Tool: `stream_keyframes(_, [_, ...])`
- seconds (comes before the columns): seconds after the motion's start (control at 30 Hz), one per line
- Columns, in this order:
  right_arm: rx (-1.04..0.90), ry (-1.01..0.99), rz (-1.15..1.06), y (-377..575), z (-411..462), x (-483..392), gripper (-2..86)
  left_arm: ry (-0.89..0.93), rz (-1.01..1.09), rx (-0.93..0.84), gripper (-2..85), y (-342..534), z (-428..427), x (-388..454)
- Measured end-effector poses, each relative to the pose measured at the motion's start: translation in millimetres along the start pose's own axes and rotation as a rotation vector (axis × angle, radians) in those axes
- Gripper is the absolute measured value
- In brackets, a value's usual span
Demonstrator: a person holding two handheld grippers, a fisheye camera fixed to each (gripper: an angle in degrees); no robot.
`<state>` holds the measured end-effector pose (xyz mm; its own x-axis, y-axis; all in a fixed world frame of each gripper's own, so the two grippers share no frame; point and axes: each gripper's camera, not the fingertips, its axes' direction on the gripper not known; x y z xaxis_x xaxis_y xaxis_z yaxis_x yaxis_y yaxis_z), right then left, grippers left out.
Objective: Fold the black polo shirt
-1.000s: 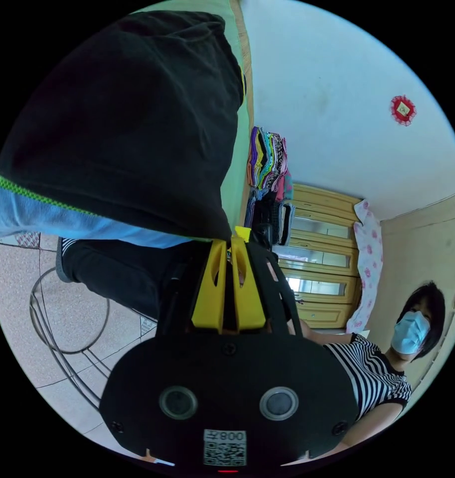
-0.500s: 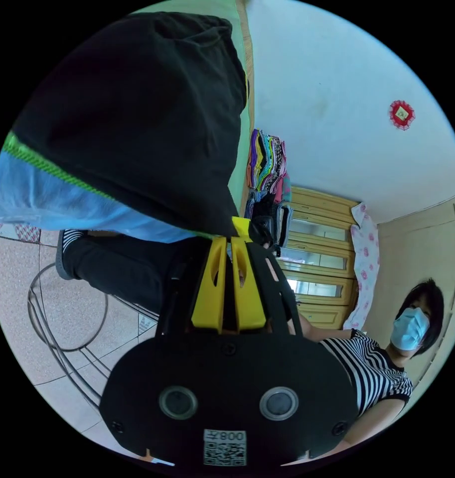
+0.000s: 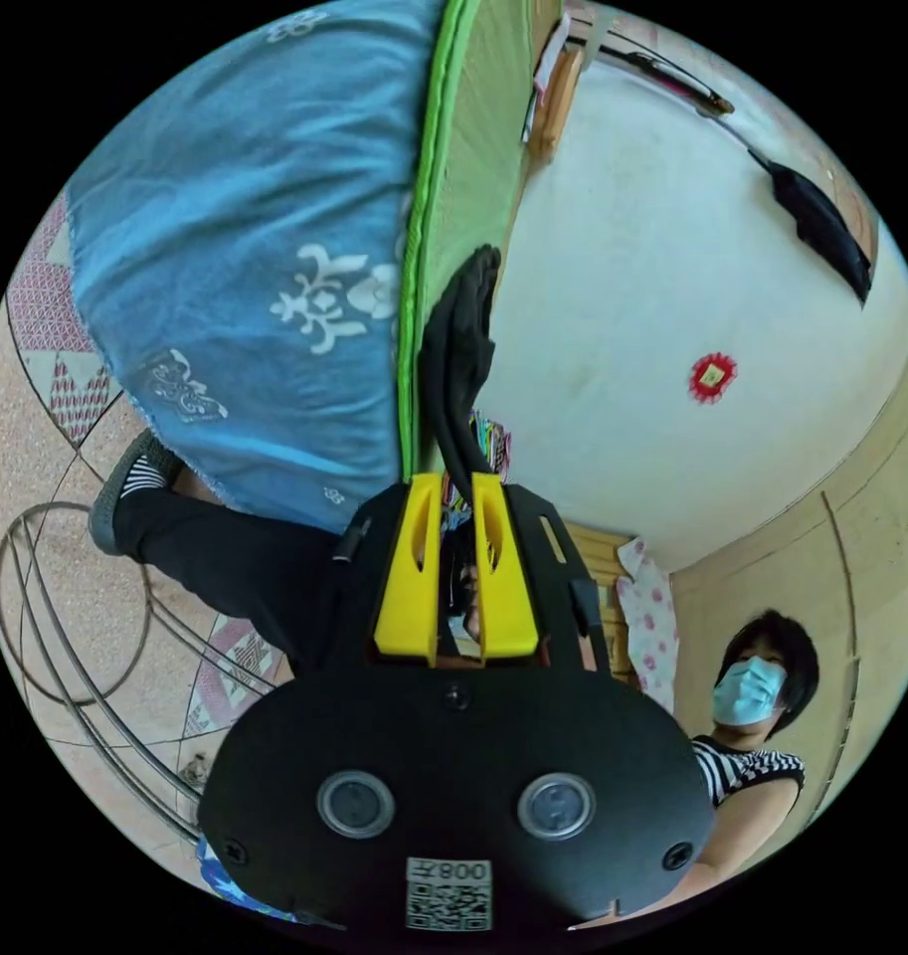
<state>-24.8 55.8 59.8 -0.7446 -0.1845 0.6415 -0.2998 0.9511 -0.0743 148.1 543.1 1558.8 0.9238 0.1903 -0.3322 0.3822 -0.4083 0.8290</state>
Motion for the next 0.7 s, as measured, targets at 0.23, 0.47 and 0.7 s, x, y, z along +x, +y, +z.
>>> stream_keyframes(0.23, [-0.003, 0.002, -0.026, -10, 5, -18, 1.4, 0.003, -0.009, 0.025, 10.3, -9, -9, 1])
stream_keyframes(0.47, [-0.006, -0.001, -0.032, -14, 8, -24, 1.5, 0.013, -0.063, 0.056, 11.6, -8, -14, -8])
stream_keyframes(0.7, [-0.006, -0.001, -0.037, -15, 4, -26, 1.4, 0.041, -0.082, 0.071, 11.9, -2, -19, -12])
